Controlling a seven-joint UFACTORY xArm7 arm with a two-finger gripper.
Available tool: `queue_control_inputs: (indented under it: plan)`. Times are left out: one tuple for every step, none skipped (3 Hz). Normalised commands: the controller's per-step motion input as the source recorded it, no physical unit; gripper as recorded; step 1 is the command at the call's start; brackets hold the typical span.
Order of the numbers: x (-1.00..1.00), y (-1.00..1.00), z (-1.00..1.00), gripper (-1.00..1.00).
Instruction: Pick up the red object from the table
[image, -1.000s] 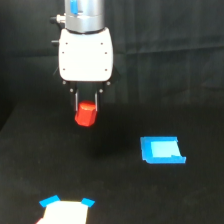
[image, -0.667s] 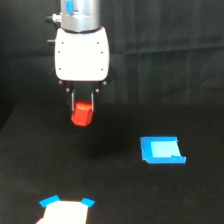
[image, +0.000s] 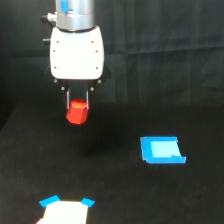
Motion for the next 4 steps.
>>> queue_control_inputs:
  plan:
    - [0.18,0.32,-0.24,-1.0]
    - [-0.32,0.51,-0.36,-1.0]
    - [0.02,-0.15,0.58,-0.74]
    - [0.09,0.16,-0.02,-0.9]
